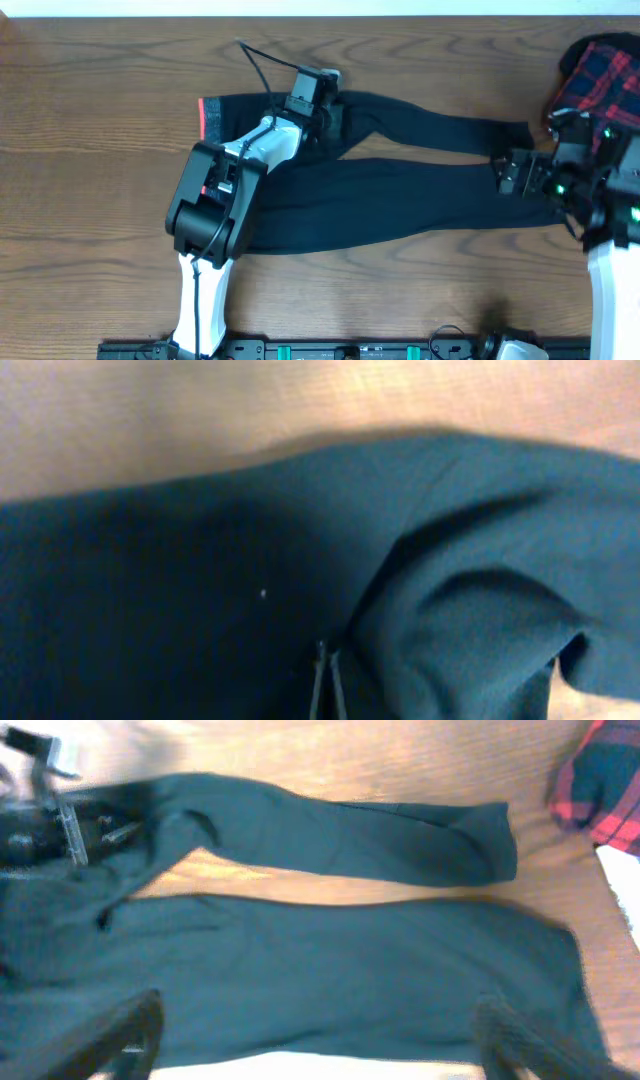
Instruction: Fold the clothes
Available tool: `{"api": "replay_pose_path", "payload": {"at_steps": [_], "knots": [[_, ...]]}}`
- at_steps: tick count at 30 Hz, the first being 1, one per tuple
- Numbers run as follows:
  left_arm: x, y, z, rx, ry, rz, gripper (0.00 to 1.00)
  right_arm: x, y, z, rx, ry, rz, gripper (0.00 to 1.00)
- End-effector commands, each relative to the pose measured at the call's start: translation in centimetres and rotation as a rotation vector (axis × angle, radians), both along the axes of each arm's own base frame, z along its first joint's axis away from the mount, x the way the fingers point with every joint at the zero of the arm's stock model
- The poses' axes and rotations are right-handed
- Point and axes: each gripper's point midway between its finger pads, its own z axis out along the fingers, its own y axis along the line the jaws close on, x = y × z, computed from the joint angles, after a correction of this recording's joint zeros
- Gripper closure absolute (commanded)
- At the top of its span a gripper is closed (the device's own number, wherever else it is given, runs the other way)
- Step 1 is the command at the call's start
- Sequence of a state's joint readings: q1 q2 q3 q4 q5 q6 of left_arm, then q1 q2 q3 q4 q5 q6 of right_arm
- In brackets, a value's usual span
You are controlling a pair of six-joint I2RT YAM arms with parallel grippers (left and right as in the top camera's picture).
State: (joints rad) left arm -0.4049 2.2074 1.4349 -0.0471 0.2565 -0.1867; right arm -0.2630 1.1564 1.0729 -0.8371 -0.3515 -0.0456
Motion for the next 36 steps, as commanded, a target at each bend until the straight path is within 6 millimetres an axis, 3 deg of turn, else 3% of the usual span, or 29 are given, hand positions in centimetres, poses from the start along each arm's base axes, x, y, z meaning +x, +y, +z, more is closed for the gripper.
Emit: {"api": "replay_pose_path", "payload": {"at_steps": [1, 9, 15, 19, 24, 36], "knots": [[-0.4, 0.8, 3.8, 0.008, -0.011, 0.018, 0.94, 2.2, -1.4, -3.1, -0.03, 0.076, -0.035, 0.01], [-4.3, 5.6, 5.0, 0.19, 0.127, 0.101, 0.94, 9.1, -5.6, -9.7, -0.039, 0.059, -0.073, 0.01], [-6.1, 6.7, 4.3, 0.247, 0.195, 0.103, 0.94, 11.2, -9.4, -14.1, -0.038, 0.057, -0.141, 0.13], [-6.3, 6.8, 4.2, 0.252, 0.205, 0.102, 0.94, 11.2, -9.9, -16.0, -0.055, 0.082, -0.115, 0.15], [-6.2, 6.7, 4.3, 0.251, 0.202, 0.103, 0.94, 11.0, -9.7, -17.2, -0.065, 0.104, -0.088, 0.18], [-6.0, 6.6, 4.4, 0.245, 0.191, 0.104, 0.94, 11.6, -10.0, -17.8, -0.086, 0.086, -0.069, 0.21]]}}
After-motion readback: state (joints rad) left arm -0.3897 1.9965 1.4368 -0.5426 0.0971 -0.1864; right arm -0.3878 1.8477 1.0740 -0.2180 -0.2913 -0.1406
